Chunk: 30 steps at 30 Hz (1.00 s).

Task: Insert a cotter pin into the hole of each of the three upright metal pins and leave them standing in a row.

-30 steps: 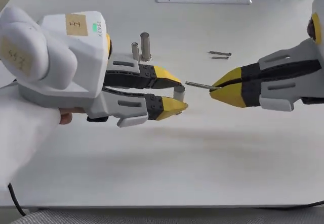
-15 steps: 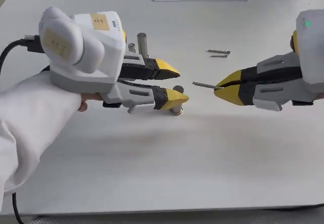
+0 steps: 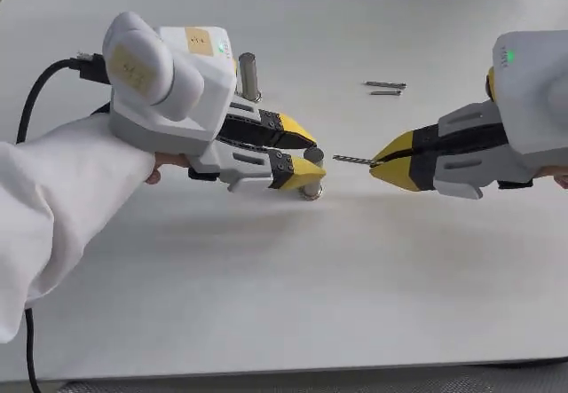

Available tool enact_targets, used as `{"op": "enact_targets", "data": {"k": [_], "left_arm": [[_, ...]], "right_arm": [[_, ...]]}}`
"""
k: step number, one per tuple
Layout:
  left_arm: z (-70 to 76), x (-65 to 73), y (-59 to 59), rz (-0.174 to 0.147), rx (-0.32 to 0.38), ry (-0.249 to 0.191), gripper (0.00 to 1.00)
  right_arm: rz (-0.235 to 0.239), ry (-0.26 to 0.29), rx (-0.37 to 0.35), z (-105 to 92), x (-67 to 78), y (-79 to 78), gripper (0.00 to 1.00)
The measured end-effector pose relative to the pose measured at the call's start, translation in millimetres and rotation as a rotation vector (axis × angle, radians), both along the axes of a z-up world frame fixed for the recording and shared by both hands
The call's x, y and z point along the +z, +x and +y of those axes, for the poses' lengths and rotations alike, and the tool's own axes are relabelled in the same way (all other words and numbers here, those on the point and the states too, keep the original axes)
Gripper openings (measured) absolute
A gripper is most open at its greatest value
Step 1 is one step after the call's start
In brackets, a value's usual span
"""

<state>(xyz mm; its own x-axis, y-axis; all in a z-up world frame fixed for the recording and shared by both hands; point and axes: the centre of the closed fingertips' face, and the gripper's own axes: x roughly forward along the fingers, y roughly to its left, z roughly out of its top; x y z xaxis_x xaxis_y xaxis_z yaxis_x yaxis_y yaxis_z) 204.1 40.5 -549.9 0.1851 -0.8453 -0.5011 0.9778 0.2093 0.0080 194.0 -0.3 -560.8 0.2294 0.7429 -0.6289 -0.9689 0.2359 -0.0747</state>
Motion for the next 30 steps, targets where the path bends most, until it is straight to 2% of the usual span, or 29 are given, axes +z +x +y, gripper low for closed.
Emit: {"op": "enact_targets", "data": {"k": [2, 4, 7, 15, 26, 30], "left_arm": [[0.5, 0.0, 1.0, -0.011, -0.005, 0.004, 0.11], [0.8, -0.3, 1.1, -0.004, -0.004, 0.004, 0.11], [1.1, -0.7, 0.2, -0.024, -0.021, 0.017, 0.11], [0.5, -0.2, -1.9, -0.037, -0.055, 0.033, 0.11], [0.0, -0.8, -3.9, -0.042, -0.062, 0.049, 0.11], [-0.8, -0.7, -4.1, -0.046, -0.061, 0.051, 0.11]], "right_arm": [[0.002, -0.002, 0.003, 0.9, -1.7, -0.8, 0.0], [0.001, -0.002, 0.009, 2.6, -1.7, -1.5, 0.0], [-0.004, -0.006, 0.022, 5.2, -2.2, -1.6, 0.0], [-0.015, -0.021, 0.065, 9.4, -1.9, 1.3, 0.0], [-0.027, -0.046, 0.111, 21.7, -2.5, 5.3, 0.0], [-0.022, -0.032, 0.113, 28.9, -0.3, 4.2, 0.0]]}}
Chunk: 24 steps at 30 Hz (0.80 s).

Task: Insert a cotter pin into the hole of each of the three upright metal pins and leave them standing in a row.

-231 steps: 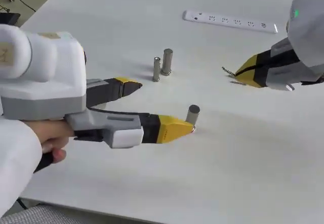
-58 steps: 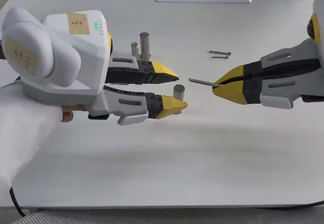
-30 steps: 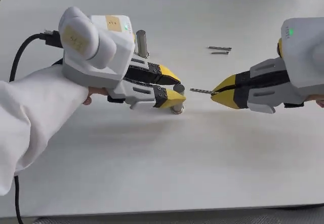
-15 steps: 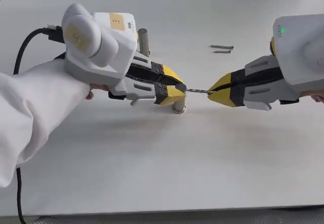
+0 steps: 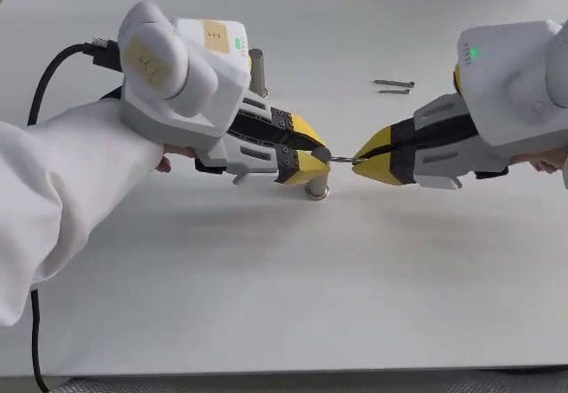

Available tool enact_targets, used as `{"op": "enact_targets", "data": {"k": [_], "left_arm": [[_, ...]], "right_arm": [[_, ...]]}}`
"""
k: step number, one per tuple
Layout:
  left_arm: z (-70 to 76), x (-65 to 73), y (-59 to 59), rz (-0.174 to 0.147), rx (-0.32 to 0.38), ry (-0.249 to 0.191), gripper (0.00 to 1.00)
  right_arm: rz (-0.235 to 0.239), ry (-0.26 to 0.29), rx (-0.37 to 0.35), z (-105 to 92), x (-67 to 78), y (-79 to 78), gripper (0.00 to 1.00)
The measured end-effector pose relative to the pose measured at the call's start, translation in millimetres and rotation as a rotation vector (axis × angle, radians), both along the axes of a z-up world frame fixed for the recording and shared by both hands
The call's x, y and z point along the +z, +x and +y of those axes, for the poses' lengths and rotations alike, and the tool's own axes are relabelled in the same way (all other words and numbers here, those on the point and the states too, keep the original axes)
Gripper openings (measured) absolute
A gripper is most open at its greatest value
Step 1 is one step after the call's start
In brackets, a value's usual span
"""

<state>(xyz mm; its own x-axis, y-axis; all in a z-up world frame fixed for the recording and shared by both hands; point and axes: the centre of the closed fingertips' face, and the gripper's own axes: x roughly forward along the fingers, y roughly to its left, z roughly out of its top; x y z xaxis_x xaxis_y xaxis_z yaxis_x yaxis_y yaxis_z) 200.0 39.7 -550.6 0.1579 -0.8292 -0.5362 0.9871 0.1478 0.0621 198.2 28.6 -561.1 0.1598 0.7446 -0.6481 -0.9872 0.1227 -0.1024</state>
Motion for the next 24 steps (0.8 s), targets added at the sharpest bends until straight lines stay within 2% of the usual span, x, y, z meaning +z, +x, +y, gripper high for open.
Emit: {"op": "enact_targets", "data": {"k": [10, 11, 14, 15, 18, 19, 22, 24], "left_arm": [[-1.2, -0.7, 1.0, 0.009, 0.009, 0.002, 0.11], [-1.1, -0.9, 1.0, 0.01, 0.011, 0.003, 0.11], [-1.6, -1.0, 1.2, 0.01, 0.014, 0.002, 0.11], [-1.7, -1.0, 1.2, 0.009, 0.014, 0.004, 0.11], [-1.5, -1.0, 1.5, 0.009, 0.016, 0.004, 0.11], [-1.5, -1.0, 1.4, 0.009, 0.016, 0.004, 0.11], [-1.3, -1.1, 1.5, 0.009, 0.016, 0.006, 0.11], [-1.2, -1.1, 1.5, 0.008, 0.014, 0.007, 0.11]], "right_arm": [[-0.003, 0.005, 0.027, 18.6, -0.8, -0.3, 0.0], [-0.003, -0.007, 0.028, 18.6, -2.1, -0.5, 0.0], [0.028, 0.0, 0.003, 17.4, -2.0, -0.6, 0.0], [0.022, 0.001, 0.005, 17.2, -2.0, -0.6, 0.0], [0.007, 0.005, -0.008, 15.3, -1.0, -0.8, 0.16], [0.004, 0.003, -0.012, 14.3, -0.7, -0.9, 0.17], [0.01, 0.003, -0.022, 9.4, 0.2, -1.7, 0.09], [0.016, 0.009, -0.038, 4.7, 1.1, -0.5, 0.08]]}}
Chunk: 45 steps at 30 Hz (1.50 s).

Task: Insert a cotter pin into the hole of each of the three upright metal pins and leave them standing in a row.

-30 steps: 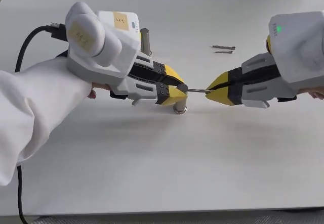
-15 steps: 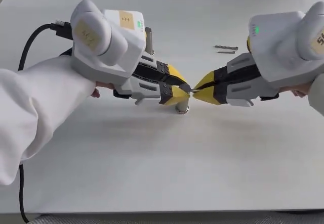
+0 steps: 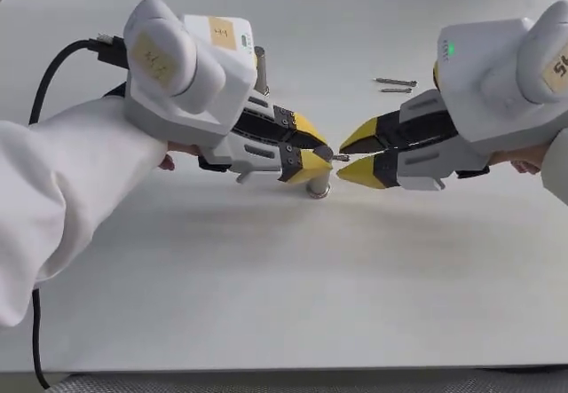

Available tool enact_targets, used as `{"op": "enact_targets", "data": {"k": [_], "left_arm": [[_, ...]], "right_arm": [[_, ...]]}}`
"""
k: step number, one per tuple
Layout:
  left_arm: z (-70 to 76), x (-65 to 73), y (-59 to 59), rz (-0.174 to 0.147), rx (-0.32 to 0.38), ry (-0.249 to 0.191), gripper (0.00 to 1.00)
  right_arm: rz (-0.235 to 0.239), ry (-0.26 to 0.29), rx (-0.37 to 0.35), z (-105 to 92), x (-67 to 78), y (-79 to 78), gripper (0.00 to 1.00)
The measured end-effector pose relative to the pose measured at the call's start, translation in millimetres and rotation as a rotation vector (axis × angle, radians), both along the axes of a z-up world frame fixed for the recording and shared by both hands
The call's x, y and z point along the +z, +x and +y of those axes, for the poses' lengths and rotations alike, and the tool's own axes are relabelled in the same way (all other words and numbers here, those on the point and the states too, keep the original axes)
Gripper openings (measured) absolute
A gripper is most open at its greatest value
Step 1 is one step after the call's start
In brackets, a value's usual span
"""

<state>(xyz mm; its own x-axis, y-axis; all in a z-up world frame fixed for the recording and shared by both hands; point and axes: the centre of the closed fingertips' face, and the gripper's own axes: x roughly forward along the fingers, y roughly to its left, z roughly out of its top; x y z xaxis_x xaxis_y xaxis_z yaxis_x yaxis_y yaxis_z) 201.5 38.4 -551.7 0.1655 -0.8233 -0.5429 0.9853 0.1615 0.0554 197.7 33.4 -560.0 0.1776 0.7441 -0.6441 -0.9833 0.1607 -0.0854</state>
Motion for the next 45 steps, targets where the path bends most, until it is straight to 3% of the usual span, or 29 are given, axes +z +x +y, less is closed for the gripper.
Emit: {"op": "enact_targets", "data": {"k": [6, 18, 24, 32, 36, 37, 40, 43, 45], "left_arm": [[0.3, -0.3, 0.0, 0.003, 0.002, 0.003, 0.11], [1.0, -0.6, -0.2, 0.002, 0.007, 0.009, 0.11], [0.3, 0.4, -1.5, 0.016, 0.015, 0.003, 0.12], [1.6, 4.1, -4.6, 0.035, 0.029, -0.019, 0.18], [5.1, 7.7, -8.8, 0.057, 0.042, -0.033, 0.37], [7.4, 7.3, -12.2, 0.105, 0.066, -0.04, 0.44], [10.8, 12.4, -17.4, 0.124, 0.081, -0.081, 0.62], [15.0, 16.1, -23.9, 0.193, 0.13, -0.139, 0.72], [20.1, 15.3, -25.9, 0.189, 0.141, -0.155, 0.84]], "right_arm": [[0.016, 0.02, -0.014, -3.2, 4.3, -1.3, 0.0], [0.032, 0.033, -0.022, 7.0, 1.1, -3.1, 0.0], [0.031, 0.04, -0.035, 7.0, 0.7, -1.6, 0.0], [0.049, 0.072, -0.06, 7.5, 3.6, -3.6, 0.09], [0.066, 0.098, -0.084, 8.6, 2.9, -5.7, 0.13], [0.077, 0.111, -0.093, 9.4, 3.0, -6.6, 0.14], [0.09, 0.128, -0.105, 10.5, 2.3, -8.3, 0.16], [0.101, 0.137, -0.12, 12.3, 0.2, -9.0, 0.17], [0.105, 0.131, -0.132, 13.4, -3.7, -8.1, 0.18]]}}
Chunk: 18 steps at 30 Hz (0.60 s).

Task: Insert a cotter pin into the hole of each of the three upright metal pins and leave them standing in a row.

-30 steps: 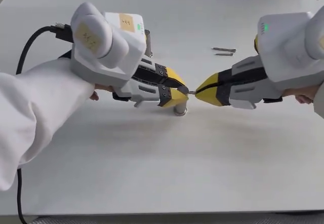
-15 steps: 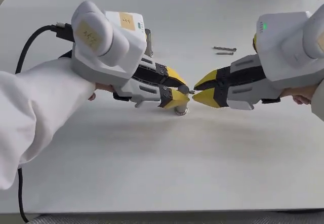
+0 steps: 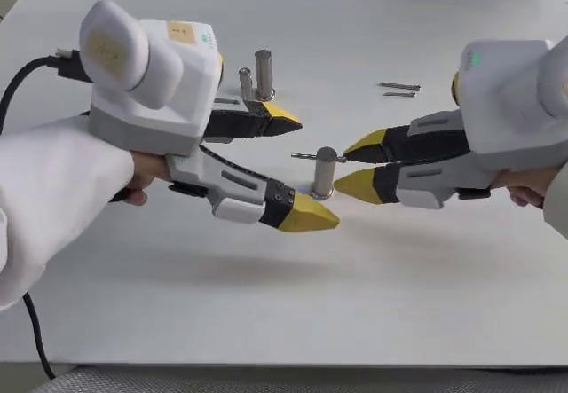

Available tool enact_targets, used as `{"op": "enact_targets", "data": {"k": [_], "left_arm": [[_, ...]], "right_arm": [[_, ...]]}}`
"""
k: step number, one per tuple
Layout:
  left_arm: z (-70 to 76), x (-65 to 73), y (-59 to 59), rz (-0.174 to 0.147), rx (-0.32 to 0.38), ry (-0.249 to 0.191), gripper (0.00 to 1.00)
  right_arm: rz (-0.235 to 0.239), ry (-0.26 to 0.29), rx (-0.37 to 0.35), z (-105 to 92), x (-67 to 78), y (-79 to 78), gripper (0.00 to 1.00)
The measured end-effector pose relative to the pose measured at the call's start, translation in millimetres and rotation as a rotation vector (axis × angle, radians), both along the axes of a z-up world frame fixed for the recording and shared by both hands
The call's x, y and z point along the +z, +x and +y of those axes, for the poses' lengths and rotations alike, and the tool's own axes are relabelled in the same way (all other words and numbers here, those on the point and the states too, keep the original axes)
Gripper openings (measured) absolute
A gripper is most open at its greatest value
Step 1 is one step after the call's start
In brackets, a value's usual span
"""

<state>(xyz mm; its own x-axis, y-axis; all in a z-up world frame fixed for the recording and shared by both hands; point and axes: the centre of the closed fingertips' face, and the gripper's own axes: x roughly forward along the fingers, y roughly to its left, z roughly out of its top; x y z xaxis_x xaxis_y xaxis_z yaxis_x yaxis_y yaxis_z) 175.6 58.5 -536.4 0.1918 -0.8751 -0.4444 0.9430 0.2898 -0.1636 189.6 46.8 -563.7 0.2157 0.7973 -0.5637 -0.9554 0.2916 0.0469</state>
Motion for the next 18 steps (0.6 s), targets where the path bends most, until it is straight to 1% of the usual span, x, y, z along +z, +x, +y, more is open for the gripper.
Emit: {"op": "enact_targets", "data": {"k": [1, 2, 3, 5, 6, 7, 8, 9, 10, 13, 16, 18], "left_arm": [[2.2, -1.0, -0.2, 0.005, 0.012, -0.004, 0.89], [5.9, -2.7, -0.1, 0.022, 0.036, -0.013, 0.92], [9.9, -3.9, 0.6, 0.027, 0.056, -0.018, 0.94], [16.0, -6.1, 2.0, 0.024, 0.082, -0.015, 0.97], [23.7, -10.7, 5.3, 0.005, 0.108, 0.016, 0.97], [27.4, -12.9, 6.4, -0.003, 0.118, 0.03, 0.98], [30.7, -15.0, 5.0, 0.007, 0.125, 0.033, 0.99], [33.5, -15.4, 5.0, 0.015, 0.135, 0.031, 0.99], [36.3, -13.7, 5.5, 0.02, 0.155, 0.014, 0.99], [41.5, -7.9, 5.9, 0.017, 0.187, -0.018, 0.99], [44.9, -6.3, 4.7, 0.019, 0.201, -0.025, 0.99], [47.6, -7.3, 3.7, 0.009, 0.207, -0.012, 0.99]], "right_arm": [[0.001, -0.003, -0.004, 0.2, -1.5, 0.4, 0.2], [0.002, -0.004, -0.004, 0.6, -2.4, 0.6, 0.21], [0.005, -0.002, -0.011, 1.2, -2.8, 1.1, 0.23], [0.009, 0.003, -0.014, 2.8, -2.7, 1.5, 0.25], [0.01, 0.003, -0.014, 3.1, -2.8, 1.5, 0.25], [0.009, 0.001, -0.014, 2.8, -3.4, 2.5, 0.24], [0.011, 0.0, -0.013, 3.0, -3.9, 3.1, 0.24], [0.012, -0.002, -0.008, 3.8, -4.2, 2.7, 0.23], [0.011, -0.003, -0.006, 4.6, -4.4, 2.9, 0.22], [0.013, -0.004, -0.002, 7.1, -4.6, 3.1, 0.22], [0.013, -0.009, 0.003, 10.6, -5.7, 3.7, 0.21], [0.012, -0.01, 0.008, 12.9, -6.8, 4.0, 0.2]]}}
